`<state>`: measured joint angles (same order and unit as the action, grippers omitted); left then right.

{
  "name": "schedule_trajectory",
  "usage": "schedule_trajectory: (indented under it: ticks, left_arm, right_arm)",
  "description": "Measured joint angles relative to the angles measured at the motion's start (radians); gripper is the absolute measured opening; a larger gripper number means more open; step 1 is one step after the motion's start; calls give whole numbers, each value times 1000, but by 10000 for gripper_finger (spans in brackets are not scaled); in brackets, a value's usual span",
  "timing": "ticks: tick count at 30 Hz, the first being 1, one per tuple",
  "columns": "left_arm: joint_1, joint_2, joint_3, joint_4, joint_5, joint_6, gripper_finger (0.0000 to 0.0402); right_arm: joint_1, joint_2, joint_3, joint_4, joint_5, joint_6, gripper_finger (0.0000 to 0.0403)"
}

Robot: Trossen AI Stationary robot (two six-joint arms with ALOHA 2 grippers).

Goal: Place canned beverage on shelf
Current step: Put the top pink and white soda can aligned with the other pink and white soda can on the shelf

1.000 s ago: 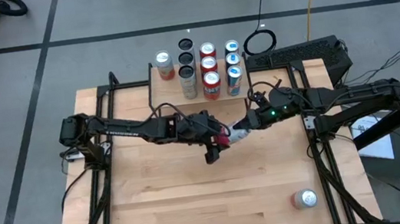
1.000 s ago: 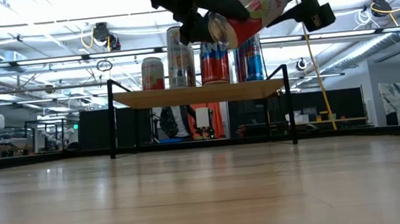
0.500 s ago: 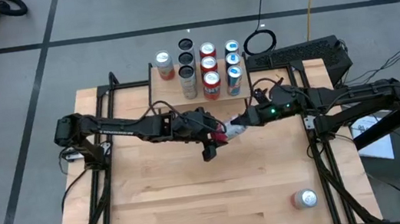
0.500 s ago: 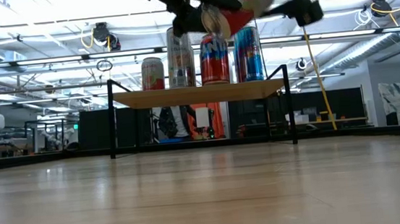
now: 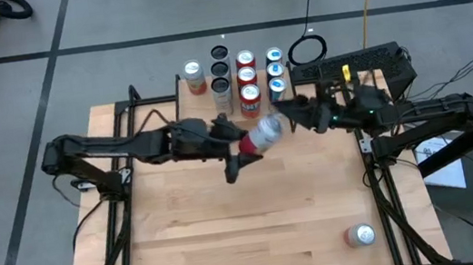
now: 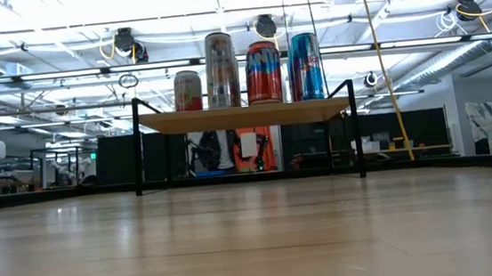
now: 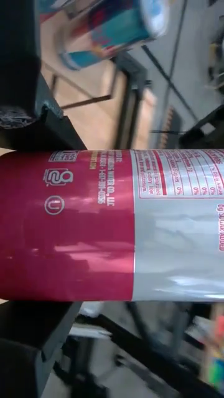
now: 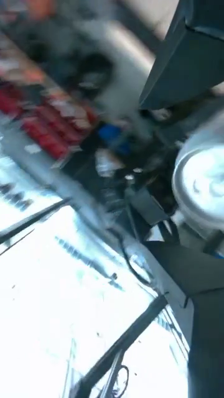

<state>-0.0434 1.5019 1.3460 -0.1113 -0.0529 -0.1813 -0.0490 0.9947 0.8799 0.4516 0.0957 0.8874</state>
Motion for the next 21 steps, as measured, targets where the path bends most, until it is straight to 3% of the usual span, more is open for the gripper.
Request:
schedule_trajectory:
  ticks: [5,8,15,21]
  left_arm:
    - [12,-51,0,106,-2,-68,283]
    - [26,-71,1,183,-7,-115,283]
    - [48,-74,1,379,-17,-206,282]
    - [46,-74,2,421,-7,-206,282]
  right_arm:
    - [0,0,0,173,63,-210,341]
    - [0,6,19,182,64,-320,345]
    - [-3,72,240,-121,43,-478,385]
    - [-22,168,454,-361,-19,-509,398]
